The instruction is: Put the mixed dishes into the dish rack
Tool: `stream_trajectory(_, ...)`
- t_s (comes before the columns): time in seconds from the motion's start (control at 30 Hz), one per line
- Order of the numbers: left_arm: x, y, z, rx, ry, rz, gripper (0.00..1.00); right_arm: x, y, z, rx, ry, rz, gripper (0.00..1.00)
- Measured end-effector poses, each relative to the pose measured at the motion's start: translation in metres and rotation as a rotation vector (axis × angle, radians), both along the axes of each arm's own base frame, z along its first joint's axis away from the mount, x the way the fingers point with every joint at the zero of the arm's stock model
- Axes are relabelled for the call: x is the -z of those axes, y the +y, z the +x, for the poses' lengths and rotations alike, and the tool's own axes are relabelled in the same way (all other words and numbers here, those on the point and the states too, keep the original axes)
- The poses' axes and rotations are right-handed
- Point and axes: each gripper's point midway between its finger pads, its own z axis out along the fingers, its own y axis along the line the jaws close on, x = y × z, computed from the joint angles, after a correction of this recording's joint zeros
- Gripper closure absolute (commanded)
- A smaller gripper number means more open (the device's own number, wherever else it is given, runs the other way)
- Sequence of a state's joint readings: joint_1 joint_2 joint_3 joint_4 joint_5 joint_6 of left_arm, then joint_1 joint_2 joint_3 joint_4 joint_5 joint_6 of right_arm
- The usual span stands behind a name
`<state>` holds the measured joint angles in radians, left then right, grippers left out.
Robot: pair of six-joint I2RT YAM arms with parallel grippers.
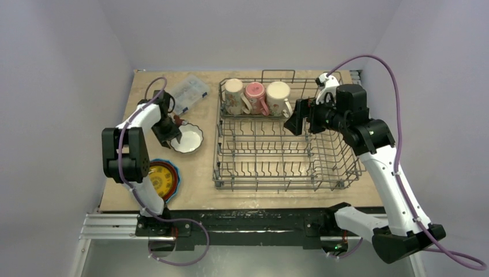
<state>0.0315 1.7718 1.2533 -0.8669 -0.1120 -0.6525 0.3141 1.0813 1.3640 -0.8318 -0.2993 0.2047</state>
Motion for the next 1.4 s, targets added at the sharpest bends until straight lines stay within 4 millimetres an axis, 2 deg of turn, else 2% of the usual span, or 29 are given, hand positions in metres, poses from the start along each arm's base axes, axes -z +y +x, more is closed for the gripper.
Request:
stream_trajectory(0.1, 0.011, -0.002, 0.000, 0.014, 0.030, -0.013, 0.75, 0.001, 0.001, 0.000, -0.002, 0.004, 0.000, 0.01)
stream_trajectory(0.3, 0.012, -0.006, 0.000, 0.029, 0.039, -0.037, 1.00, 0.004, 0.000, -0.001, -0.002, 0.020, -0.005, 0.01)
stream_trajectory(0.43, 0.008, -0.012, -0.001, 0.041, 0.035, -0.070, 1.00, 0.005, 0.000, 0.000, -0.002, 0.031, -0.008, 0.01)
stream_trajectory(0.53, -0.005, -0.013, -0.002, 0.041, 0.005, -0.070, 1.00, 0.007, 0.002, 0.001, -0.008, 0.040, -0.008, 0.01)
stream_trajectory(0.6, -0.023, -0.011, -0.007, 0.036, -0.027, -0.056, 1.00, 0.008, 0.004, 0.001, -0.018, 0.045, -0.004, 0.01)
stream_trajectory(0.73, -0.073, 0.002, -0.030, 0.001, -0.110, 0.017, 1.00, 0.007, 0.011, -0.002, -0.056, 0.051, 0.019, 0.01)
stream_trajectory(0.9, -0.148, 0.001, -0.073, -0.060, -0.291, 0.021, 1.00, 0.012, 0.020, -0.003, -0.102, 0.072, 0.047, 0.01)
stream_trajectory(0.97, -0.167, -0.002, -0.090, -0.077, -0.344, 0.002, 1.00, 0.017, 0.024, -0.002, -0.119, 0.088, 0.055, 0.01)
stream_trajectory(1.07, -0.189, -0.011, -0.115, -0.087, -0.396, -0.047, 1.00, 0.024, 0.029, -0.002, -0.140, 0.109, 0.051, 0.01)
stream_trajectory(1.17, -0.208, -0.024, -0.130, -0.077, -0.414, -0.116, 1.00, 0.027, 0.038, -0.004, -0.174, 0.114, 0.041, 0.01)
stream_trajectory(1.3, -0.232, -0.052, -0.131, -0.052, -0.447, -0.264, 1.00, 0.021, 0.059, -0.010, -0.250, 0.085, 0.017, 0.01)
stream_trajectory(1.4, -0.241, -0.079, -0.131, -0.010, -0.442, -0.367, 1.00, 0.000, 0.088, -0.019, -0.344, -0.005, -0.014, 0.02)
